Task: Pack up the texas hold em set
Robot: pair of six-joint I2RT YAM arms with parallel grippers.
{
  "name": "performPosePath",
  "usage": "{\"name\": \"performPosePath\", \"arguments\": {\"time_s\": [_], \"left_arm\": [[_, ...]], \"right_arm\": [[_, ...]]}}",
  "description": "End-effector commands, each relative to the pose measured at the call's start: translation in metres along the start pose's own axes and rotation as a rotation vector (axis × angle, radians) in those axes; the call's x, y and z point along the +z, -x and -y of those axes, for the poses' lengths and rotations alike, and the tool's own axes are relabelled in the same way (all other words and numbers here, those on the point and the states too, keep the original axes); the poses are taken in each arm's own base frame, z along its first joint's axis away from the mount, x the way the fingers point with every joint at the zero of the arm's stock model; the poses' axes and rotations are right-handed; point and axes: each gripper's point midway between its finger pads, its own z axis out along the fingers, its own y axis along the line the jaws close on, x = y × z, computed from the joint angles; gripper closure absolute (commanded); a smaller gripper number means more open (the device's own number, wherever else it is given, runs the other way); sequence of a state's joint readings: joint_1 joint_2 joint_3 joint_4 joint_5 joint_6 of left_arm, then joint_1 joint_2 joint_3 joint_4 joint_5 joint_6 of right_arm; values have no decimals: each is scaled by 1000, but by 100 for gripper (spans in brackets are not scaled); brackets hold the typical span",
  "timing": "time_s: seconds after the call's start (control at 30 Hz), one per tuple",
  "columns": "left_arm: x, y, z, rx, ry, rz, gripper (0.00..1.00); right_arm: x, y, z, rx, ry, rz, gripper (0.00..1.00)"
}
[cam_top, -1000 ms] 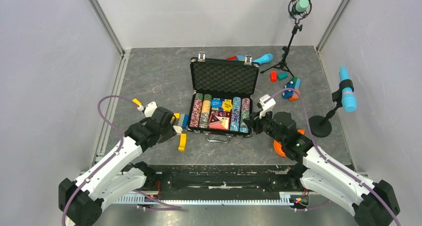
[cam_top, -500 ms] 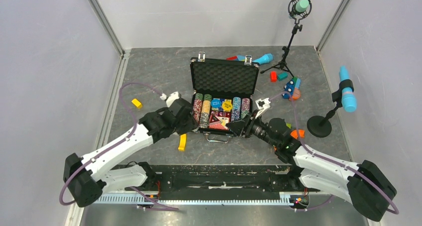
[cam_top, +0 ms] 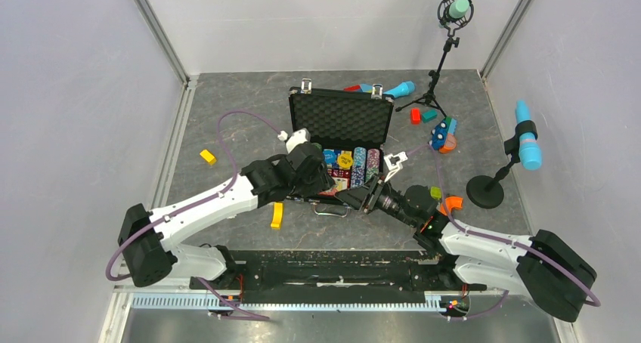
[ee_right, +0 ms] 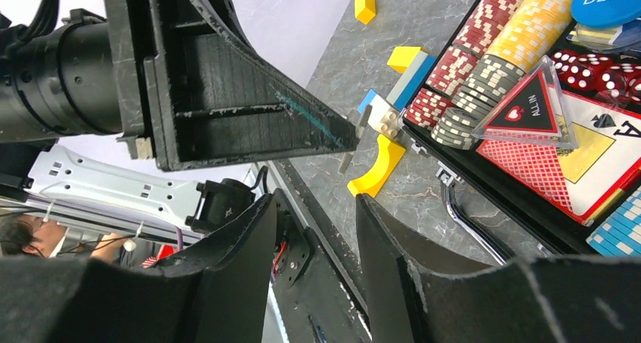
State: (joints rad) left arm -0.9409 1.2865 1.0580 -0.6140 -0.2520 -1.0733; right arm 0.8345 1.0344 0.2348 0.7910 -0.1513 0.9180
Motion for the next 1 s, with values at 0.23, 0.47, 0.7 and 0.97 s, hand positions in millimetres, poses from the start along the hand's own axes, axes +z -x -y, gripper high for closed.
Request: {"name": "performPosePath", "arguments": {"time_s": [0.23,0.47,0.7,0.97], "left_arm": [[-11,-8,42,-34,-107,2,55],[-13,-13,46,-31,-115,-1,55],[-15,-16,46,-30,-118,-5,55],[-15,-19,41,-33,-112,-5,55]], "right_arm": [[7,7,3,38,-37,35,54],[7,7,10,44,-64,40,54],[10,9,11,44,-72,47,57],[11,10,10,43,-65,57,60]]}}
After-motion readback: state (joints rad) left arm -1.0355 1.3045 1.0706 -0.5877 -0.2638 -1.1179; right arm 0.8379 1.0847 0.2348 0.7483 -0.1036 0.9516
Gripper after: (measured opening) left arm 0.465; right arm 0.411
